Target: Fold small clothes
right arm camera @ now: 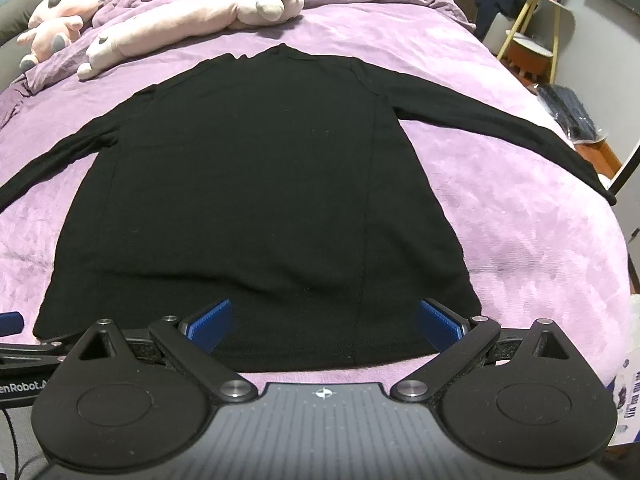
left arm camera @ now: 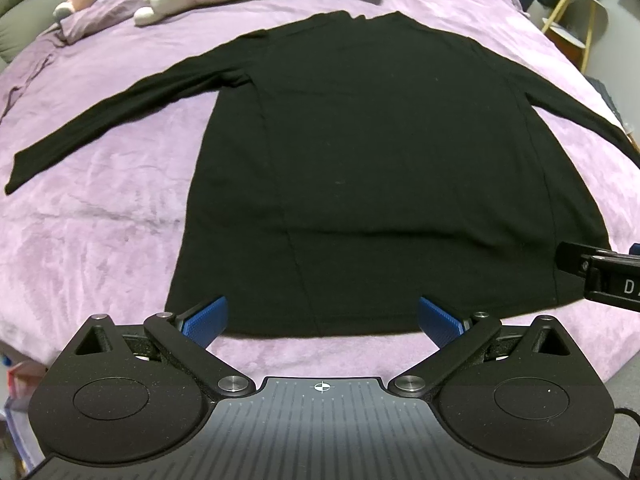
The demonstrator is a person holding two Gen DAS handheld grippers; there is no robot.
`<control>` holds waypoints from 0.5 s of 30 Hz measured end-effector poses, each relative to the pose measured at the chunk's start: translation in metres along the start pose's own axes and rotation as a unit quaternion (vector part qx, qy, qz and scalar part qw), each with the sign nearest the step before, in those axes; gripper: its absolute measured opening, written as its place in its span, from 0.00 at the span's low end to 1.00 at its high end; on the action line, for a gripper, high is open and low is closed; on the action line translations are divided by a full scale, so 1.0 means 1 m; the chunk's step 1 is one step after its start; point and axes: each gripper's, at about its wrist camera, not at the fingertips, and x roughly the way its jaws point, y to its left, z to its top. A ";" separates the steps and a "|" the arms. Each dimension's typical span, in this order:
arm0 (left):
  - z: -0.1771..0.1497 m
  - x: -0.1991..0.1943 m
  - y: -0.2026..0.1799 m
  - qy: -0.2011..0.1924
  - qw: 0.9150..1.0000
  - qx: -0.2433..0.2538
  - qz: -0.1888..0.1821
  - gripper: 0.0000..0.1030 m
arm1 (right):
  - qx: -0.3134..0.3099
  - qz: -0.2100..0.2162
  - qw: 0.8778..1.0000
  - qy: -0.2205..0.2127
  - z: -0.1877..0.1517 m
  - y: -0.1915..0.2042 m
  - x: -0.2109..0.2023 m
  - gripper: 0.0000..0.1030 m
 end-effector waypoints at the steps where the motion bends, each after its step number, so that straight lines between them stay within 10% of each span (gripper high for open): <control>1: 0.000 0.001 0.000 0.002 1.000 0.000 -0.001 1.00 | 0.000 0.002 1.000 0.000 0.000 0.000 0.000 0.96; 10: 0.008 0.010 -0.001 0.012 1.000 -0.002 -0.012 1.00 | 0.025 0.047 0.999 0.005 0.001 -0.015 0.011 0.91; 15: 0.021 0.017 0.009 -0.009 0.998 -0.046 -0.051 1.00 | 0.150 0.098 0.982 -0.063 0.017 -0.093 0.027 0.89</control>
